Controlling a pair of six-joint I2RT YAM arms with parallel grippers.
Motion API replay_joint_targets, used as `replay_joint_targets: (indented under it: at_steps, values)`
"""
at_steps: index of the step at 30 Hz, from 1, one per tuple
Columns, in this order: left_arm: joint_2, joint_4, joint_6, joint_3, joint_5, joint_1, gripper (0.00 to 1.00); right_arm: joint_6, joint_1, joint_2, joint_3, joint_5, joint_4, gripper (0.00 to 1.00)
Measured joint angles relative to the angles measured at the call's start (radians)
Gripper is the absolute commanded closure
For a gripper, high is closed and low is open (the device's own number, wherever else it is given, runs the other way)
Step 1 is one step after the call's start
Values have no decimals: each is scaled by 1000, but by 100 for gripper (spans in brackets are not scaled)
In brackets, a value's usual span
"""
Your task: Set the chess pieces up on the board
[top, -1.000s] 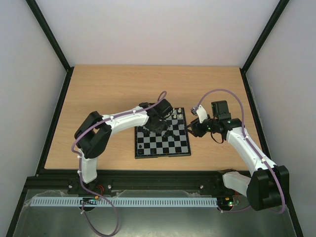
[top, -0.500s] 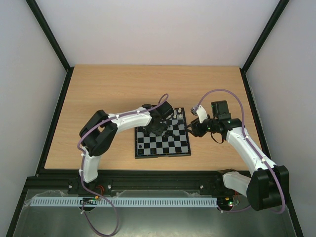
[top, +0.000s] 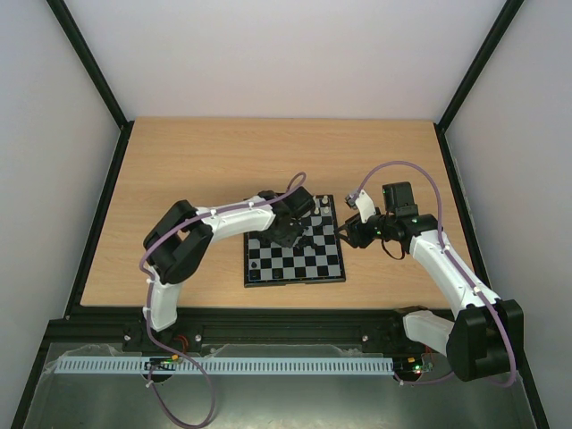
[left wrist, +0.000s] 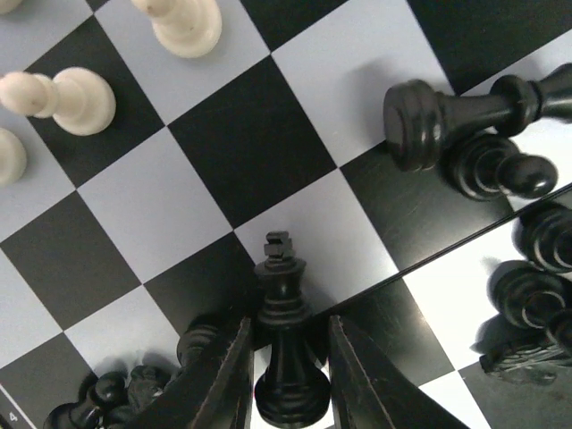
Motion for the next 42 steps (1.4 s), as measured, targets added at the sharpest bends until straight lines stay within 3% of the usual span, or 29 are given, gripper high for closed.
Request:
replay_joint_targets:
  at_steps: [11,24,32,38,42]
  values:
    - [-14,-2,-8,-24,-7,0,78,0,0,0,0,0,0,47]
    - [-55,55,16,-82,14,-4,91,11,0,3,0,1,1,48]
    - [-237,261,60,-315,37,-32,92,124,0,11,48,-5,-10,48]
    - [-481,503,66,-537,32,-94,91,143,0,204,240,-96,-114,50]
    - [-556,639,84,-605,42,-128,91,144,2,323,339,-215,-229,51]
